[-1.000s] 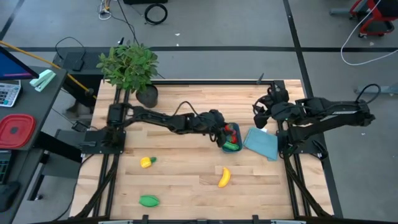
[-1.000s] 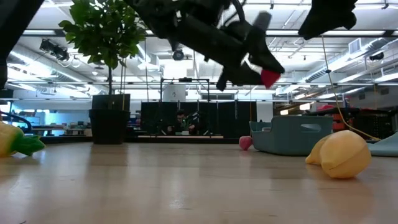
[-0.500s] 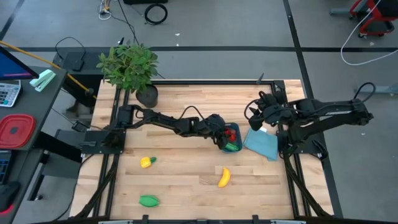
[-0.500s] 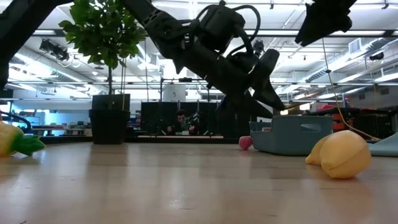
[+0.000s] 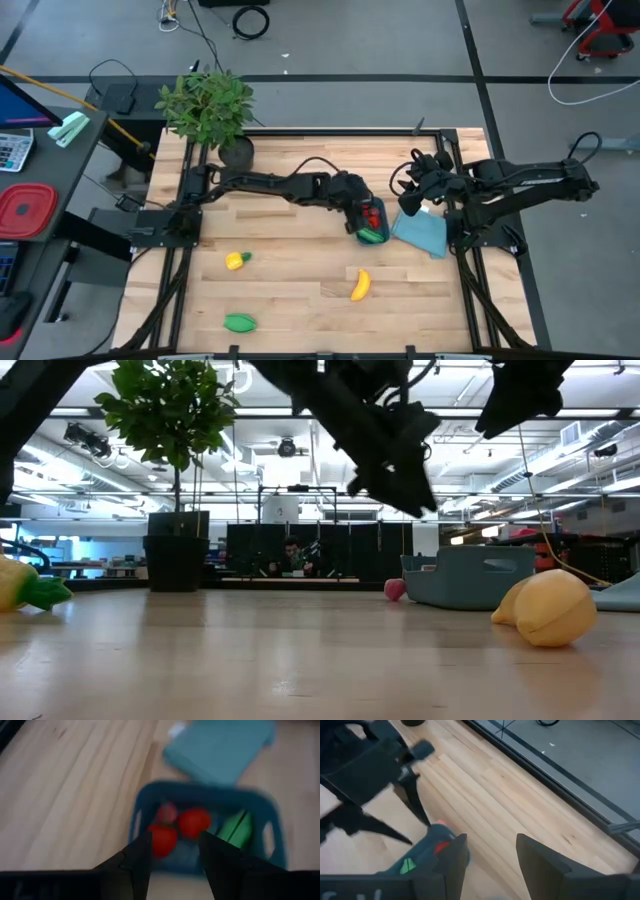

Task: Pick and placing Produce into tupperware
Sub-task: Put the pink peach into the blue bin

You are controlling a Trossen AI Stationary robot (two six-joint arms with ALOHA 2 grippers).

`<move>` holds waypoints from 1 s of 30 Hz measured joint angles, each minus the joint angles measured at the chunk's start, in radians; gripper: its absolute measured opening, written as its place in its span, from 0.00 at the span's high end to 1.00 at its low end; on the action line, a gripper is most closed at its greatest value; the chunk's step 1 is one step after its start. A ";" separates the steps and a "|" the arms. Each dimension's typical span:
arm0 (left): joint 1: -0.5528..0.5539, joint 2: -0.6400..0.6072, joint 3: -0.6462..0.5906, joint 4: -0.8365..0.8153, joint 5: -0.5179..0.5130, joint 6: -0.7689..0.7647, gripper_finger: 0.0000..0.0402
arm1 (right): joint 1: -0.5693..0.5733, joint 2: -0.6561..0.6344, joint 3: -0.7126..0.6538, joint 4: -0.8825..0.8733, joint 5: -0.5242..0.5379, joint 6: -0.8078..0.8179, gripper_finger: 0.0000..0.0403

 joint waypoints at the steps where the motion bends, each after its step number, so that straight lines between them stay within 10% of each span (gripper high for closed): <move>1: 0.003 0.000 0.013 -0.051 -0.004 0.030 0.58 | 0.000 0.003 0.000 0.000 0.002 0.000 0.56; 8: 0.004 0.009 0.012 -0.313 -0.097 0.055 0.54 | 0.000 0.019 0.000 0.000 0.021 -0.001 0.56; 30: 0.062 0.013 -0.193 0.080 -0.048 0.180 0.52 | 0.000 0.036 0.000 0.000 0.031 -0.008 0.56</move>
